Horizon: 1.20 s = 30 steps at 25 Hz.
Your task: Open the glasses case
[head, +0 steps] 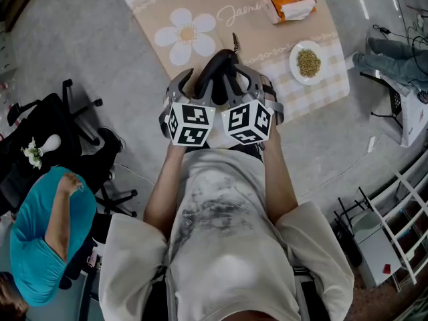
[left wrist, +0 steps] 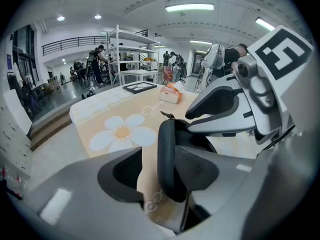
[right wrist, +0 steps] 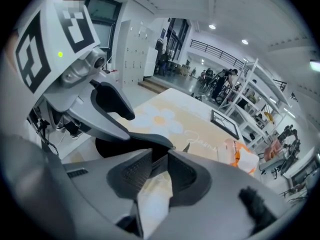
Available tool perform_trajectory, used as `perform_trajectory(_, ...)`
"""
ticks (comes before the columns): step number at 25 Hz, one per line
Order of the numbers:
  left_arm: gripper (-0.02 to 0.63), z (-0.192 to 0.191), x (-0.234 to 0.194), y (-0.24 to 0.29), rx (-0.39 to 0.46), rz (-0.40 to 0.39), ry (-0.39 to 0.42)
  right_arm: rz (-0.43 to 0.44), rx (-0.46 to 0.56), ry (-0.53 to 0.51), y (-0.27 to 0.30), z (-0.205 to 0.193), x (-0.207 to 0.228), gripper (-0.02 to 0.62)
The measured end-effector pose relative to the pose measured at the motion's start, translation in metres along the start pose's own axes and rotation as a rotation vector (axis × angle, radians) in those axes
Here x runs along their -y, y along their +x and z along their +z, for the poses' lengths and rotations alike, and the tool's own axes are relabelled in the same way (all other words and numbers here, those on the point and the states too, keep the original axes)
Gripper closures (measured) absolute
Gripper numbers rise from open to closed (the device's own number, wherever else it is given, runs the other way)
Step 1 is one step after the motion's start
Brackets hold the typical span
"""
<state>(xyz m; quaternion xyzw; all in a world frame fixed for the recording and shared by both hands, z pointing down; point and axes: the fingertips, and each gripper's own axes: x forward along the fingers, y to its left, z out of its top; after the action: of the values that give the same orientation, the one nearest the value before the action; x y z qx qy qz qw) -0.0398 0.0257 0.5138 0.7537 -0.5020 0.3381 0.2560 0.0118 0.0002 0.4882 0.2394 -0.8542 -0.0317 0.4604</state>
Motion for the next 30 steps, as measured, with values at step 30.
perform_trajectory(30,0.393,-0.01,-0.021,0.007,-0.049,0.057,-0.043,-0.005,0.01,0.059,-0.005,-0.012,-0.001,0.508)
